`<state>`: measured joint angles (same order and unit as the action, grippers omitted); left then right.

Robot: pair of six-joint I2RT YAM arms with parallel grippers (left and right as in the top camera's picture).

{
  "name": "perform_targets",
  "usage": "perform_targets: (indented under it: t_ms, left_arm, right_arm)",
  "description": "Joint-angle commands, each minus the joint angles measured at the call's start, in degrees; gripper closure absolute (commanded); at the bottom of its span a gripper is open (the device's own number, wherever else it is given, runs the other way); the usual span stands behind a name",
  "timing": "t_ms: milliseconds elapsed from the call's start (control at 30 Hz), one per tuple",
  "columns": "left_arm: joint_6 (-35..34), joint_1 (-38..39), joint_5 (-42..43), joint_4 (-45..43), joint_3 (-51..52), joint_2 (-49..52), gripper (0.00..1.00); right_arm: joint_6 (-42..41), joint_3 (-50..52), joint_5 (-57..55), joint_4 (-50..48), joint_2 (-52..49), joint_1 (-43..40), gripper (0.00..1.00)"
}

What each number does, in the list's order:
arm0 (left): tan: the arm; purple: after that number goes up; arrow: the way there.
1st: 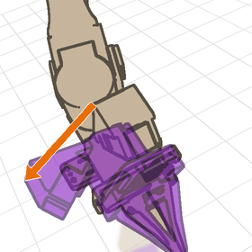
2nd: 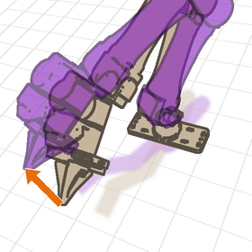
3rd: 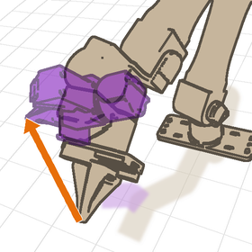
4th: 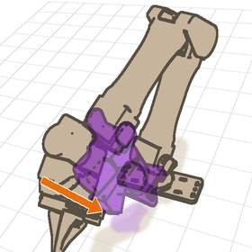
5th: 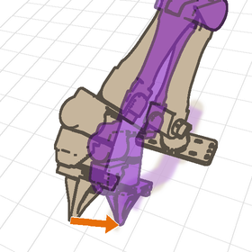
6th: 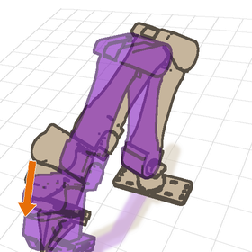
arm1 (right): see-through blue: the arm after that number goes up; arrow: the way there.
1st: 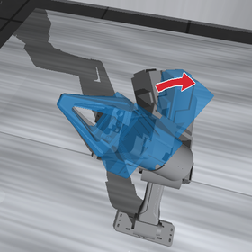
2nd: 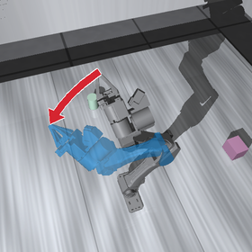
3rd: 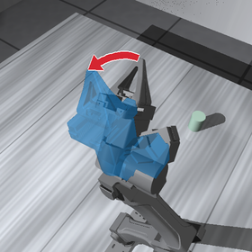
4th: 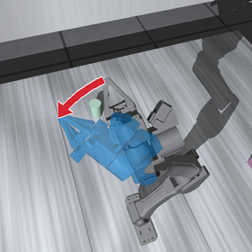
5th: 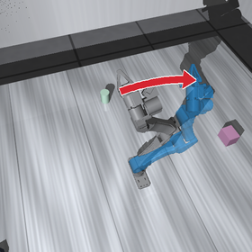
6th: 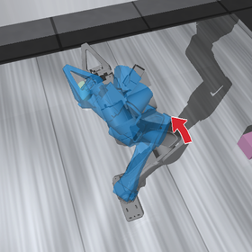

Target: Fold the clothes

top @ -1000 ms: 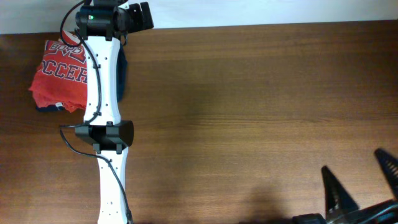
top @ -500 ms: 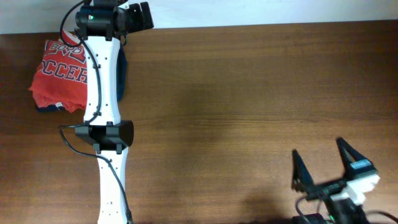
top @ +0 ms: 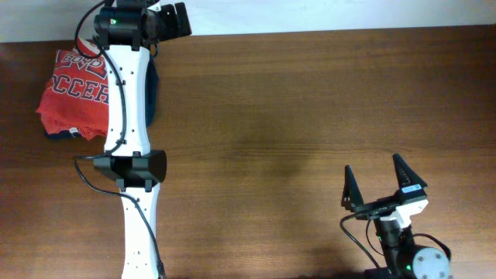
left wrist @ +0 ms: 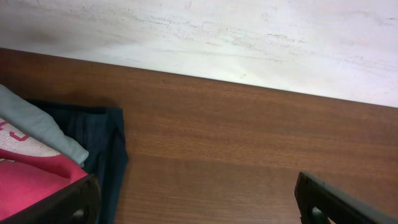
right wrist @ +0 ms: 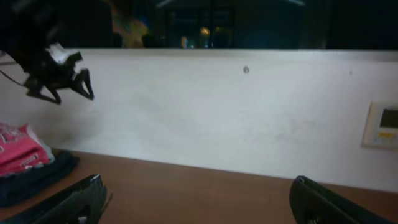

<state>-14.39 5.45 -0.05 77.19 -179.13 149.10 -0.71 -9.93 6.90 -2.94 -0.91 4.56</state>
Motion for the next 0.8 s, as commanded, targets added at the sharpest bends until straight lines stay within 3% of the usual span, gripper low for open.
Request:
perform_targets:
  t_ms: [0,400,767]
  left_arm:
    - [0.3,0.0,-0.6,0.0,-0.1,-1.0,0.01]
    - [0.3,0.0,-0.7,0.0,-0.1,-1.0,0.01]
    - [0.3,0.0,-0.6,0.0,-0.1,-1.0,0.01]
  right_arm:
    - [-3.0,3.0,-3.3,-1.7,0.7,0.2,0.01]
    - [-3.0,9.6,-8.4,-1.7,0.7,0.2,0.01]
    - [-2.8,9.6,-9.6,7.5,0.7,0.2,0.01]
